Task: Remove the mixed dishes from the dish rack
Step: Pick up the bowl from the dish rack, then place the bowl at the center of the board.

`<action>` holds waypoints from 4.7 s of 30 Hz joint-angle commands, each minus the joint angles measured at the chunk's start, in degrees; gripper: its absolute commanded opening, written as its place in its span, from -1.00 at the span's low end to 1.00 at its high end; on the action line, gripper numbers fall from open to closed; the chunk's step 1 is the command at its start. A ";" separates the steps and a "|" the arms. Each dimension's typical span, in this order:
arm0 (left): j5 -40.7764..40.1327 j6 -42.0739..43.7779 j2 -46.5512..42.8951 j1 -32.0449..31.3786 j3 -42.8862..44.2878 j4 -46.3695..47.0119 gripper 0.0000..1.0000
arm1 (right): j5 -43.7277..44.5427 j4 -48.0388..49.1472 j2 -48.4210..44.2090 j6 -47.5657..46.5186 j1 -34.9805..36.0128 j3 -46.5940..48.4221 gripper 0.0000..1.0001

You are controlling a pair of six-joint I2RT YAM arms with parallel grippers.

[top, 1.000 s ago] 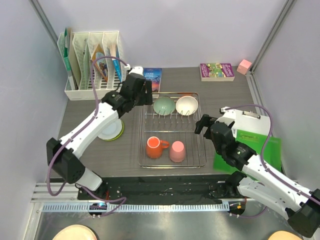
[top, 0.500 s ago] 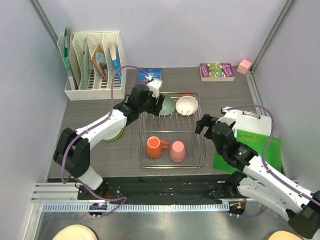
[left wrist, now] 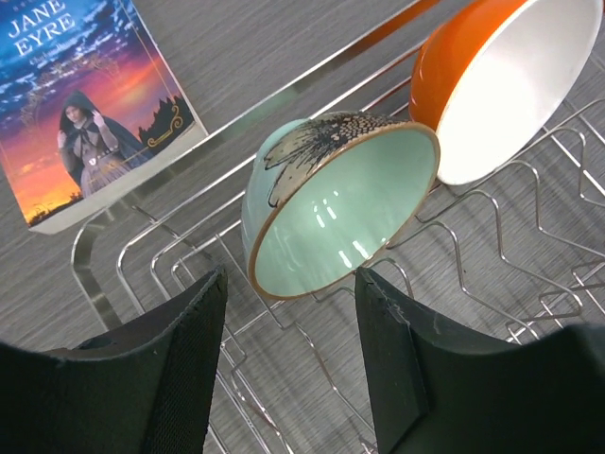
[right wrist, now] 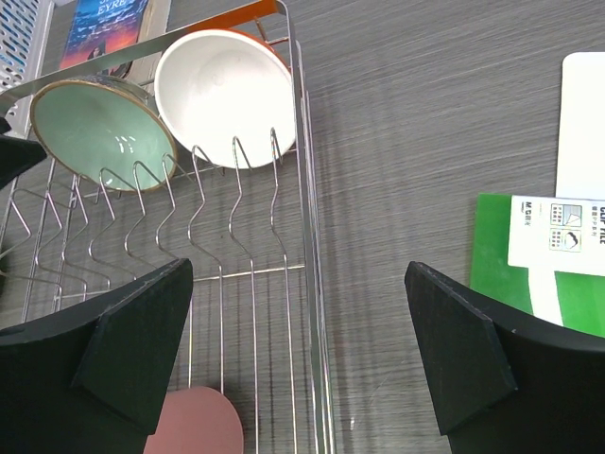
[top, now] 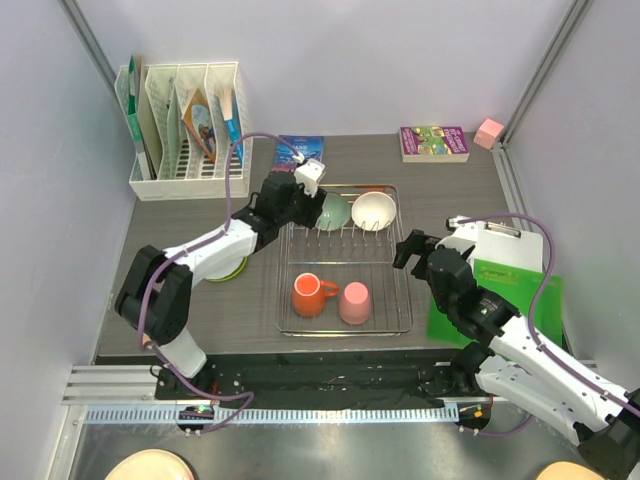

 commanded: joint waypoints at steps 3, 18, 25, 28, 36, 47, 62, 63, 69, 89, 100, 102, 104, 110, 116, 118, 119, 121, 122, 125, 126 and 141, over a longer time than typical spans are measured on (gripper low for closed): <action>0.26 1.11 1.41 0.61 -0.72 5.33 0.12 | 1.42 0.83 0.15 -0.48 0.02 0.77 0.99; -1.58 -1.77 8.70 2.89 0.07 11.66 -0.22 | 1.86 -0.14 -0.11 -0.39 0.02 0.95 1.00; -1.41 -5.04 6.60 2.89 -3.61 15.86 -0.56 | 1.78 -0.13 0.42 0.75 -0.07 0.15 0.99; -1.23 -5.13 5.98 2.89 -4.85 17.37 -0.71 | 1.60 -0.13 0.60 0.93 0.02 0.07 0.99; -1.93 -3.73 2.21 1.31 -7.75 20.79 -0.99 | 2.04 0.04 0.24 0.76 0.02 0.51 0.99; -8.08 -0.91 -6.49 -4.31 -9.07 23.43 -1.00 | 1.86 0.13 0.51 1.37 0.02 0.51 0.99; -21.69 -2.38 -16.88 -11.35 0.71 8.63 -1.00 | 2.83 -1.97 -0.90 1.11 0.02 5.68 0.98; -23.71 -7.80 -15.83 -11.35 4.60 2.66 -1.00 | 2.92 -2.42 -1.68 1.19 -0.06 7.43 0.97; -16.71 -18.30 4.28 -11.17 44.05 -46.74 -0.99 | 0.10 -7.51 -0.47 -0.91 0.02 18.22 0.81; 2.82 -31.76 4.75 -11.17 47.44 -55.50 -0.99 | -6.91 -15.78 20.98 0.49 -4.28 38.12 0.72; 2.55 -31.58 2.55 -11.17 45.33 -52.77 -1.00 | -20.81 -16.05 23.80 4.09 -6.04 39.53 0.39; 2.64 -31.58 2.90 -11.17 45.42 -52.68 -0.99 | -23.00 -15.34 23.01 4.97 -6.13 38.74 0.39; 2.72 -31.58 2.99 -11.17 45.33 -52.51 -0.99 | -24.32 -15.25 23.01 5.06 -6.04 38.04 0.38; 3.25 -31.93 2.20 -11.17 44.45 -50.84 -1.00 | -27.14 -15.25 25.55 4.62 -6.04 34.97 0.30; 2.82 -32.02 0.54 -11.17 43.66 -50.22 -1.00 | -26.88 -14.55 26.96 4.36 -6.13 33.29 -0.20; 2.55 -31.93 -0.17 -11.17 42.87 -49.96 -0.99 | -26.27 -14.46 26.88 4.27 -6.30 33.20 -0.56; 2.03 -31.93 -0.43 -11.17 42.61 -49.52 -1.00 | -26.09 -14.37 26.79 4.36 -6.48 33.29 -0.71; 0.89 -31.58 -1.05 -11.17 41.64 -48.91 -1.00 | -25.47 -14.29 26.35 4.80 -7.01 33.38 -0.98; 0.10 -31.32 -1.83 -11.17 41.29 -48.38 -0.95 | -24.60 -14.11 25.39 4.97 -7.18 33.73 -0.98; -4.82 -30.62 -3.15 -10.91 40.85 -48.03 -0.19 | -22.23 -14.11 23.46 5.06 -8.59 35.56 -0.98; -7.27 -30.53 -3.94 -10.82 40.67 -47.94 0.05 | -22.04 -14.20 23.01 5.23 -10.16 36.10 -0.98; -24.78 -39.21 -17.65 -6.17 24.96 -40.91 1.00 | -22.21 -11.15 30.03 16.56 -37.40 44.11 -0.98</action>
